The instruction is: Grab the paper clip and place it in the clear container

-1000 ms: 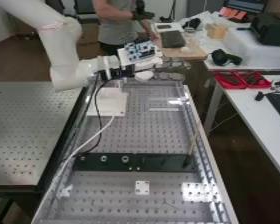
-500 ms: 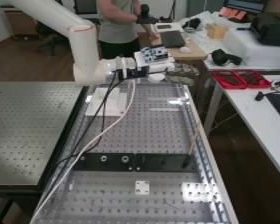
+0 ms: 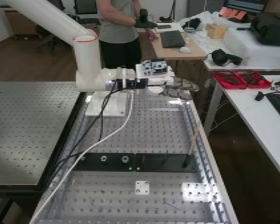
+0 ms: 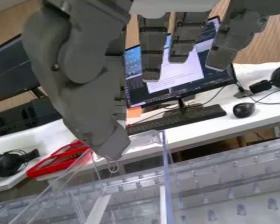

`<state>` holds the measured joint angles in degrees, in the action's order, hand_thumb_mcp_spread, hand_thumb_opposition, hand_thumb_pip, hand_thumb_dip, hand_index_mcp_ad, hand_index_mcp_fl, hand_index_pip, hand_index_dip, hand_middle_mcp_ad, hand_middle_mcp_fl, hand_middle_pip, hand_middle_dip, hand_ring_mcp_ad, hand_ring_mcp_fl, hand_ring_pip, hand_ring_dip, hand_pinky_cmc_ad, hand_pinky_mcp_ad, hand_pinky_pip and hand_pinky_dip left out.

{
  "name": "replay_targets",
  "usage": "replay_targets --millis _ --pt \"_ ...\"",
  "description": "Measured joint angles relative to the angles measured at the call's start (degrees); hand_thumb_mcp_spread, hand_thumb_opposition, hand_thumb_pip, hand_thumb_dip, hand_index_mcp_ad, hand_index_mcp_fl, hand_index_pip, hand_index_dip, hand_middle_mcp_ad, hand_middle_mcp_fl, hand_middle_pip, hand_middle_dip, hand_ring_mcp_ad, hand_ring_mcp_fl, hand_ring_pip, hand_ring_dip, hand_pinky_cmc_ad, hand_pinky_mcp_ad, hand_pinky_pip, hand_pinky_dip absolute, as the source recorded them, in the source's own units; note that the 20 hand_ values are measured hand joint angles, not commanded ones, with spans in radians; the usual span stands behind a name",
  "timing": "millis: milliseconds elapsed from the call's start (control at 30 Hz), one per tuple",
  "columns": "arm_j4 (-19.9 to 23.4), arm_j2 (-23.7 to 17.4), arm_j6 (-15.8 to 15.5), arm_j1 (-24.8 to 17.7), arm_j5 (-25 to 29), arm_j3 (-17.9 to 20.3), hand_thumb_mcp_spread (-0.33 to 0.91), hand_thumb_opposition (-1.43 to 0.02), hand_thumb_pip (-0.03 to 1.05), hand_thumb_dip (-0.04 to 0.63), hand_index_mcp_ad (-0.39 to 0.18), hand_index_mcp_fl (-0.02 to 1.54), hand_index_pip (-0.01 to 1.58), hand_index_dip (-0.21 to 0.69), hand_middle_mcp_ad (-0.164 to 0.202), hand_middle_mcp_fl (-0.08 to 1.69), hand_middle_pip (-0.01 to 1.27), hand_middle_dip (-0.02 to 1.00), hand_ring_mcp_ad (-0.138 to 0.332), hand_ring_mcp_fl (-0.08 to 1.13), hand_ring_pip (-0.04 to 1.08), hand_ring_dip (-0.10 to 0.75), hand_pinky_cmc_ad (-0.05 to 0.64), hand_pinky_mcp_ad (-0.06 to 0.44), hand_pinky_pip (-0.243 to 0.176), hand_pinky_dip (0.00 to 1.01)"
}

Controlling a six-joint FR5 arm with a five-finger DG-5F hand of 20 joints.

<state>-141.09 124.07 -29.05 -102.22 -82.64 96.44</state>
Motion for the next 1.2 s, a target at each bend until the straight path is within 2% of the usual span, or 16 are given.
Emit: replay_targets --millis 500,633,667,733,767,833,900,933,1033,1200 --pt "-2.46 1.1 1.12 -0.09 0.78 -0.3 0.51 -1.02 0.66 0.298 -0.168 0.61 1.36 0.096 0.061 0.19 0.14 0.2 0.08 0.0 0.1 0.087 0.295 0.216 -0.03 0.19" --pt "-5.5 1.22 1.65 0.13 0.05 -1.29 0.47 -1.0 0.67 0.298 -0.173 0.53 1.4 0.096 0.061 0.13 0.14 0.2 0.084 0.0 0.12 0.086 0.291 0.234 -0.026 0.23" --pt "-5.76 1.22 1.79 0.17 -0.09 -1.35 0.46 -0.97 0.7 0.298 -0.169 0.44 1.4 0.106 0.061 0.09 0.14 0.2 0.084 0.0 0.12 0.086 0.291 0.23 -0.03 0.25" --pt "-6.06 1.14 2.1 0.28 -0.38 -1.26 0.41 -0.91 0.72 0.298 -0.173 0.21 1.35 0.065 0.061 0.07 0.13 0.2 0.084 0.0 0.14 0.086 0.291 0.234 -0.04 0.32" --pt "-6.04 1.02 2.11 0.29 -0.38 -1.11 0.4 -0.9 0.72 0.298 -0.169 0.17 1.35 0.07 0.061 0.07 0.14 0.2 0.084 0.0 0.13 0.086 0.291 0.23 -0.044 0.35" --pt "-5.97 0.75 2.17 0.34 -0.31 -0.77 0.38 -0.87 0.73 0.298 -0.169 0.12 1.31 0.068 0.061 0.07 0.13 0.2 0.084 0.0 0.15 0.087 0.291 0.23 -0.059 0.4" --pt "-5.83 0.5 2.41 0.4 -0.28 -0.5 0.37 -0.85 0.75 0.298 -0.173 0.07 1.29 0.061 0.061 0.0 0.14 0.2 0.084 0.0 0.16 0.086 0.291 0.23 -0.058 0.43" --pt "-5.68 0.23 2.65 0.45 -0.23 -0.25 0.36 -0.85 0.75 0.298 -0.173 0.07 1.29 0.052 0.061 0.01 0.13 0.2 0.084 0.0 0.15 0.075 0.295 0.23 -0.073 0.44" --pt "-5.14 -0.89 2.83 0.51 -0.01 0.5 0.36 -0.84 0.76 0.298 -0.169 0.03 1.26 0.045 0.061 0.01 0.13 0.2 0.084 0.0 0.15 0.072 0.295 0.234 -0.084 0.49" --pt "-4.57 -4.53 3.22 0.76 0.22 1.95 0.33 -0.82 0.77 0.298 -0.173 0.01 1.22 0.031 0.061 0.01 0.13 0.2 0.084 0.0 0.17 0.063 0.295 0.23 -0.091 0.51"
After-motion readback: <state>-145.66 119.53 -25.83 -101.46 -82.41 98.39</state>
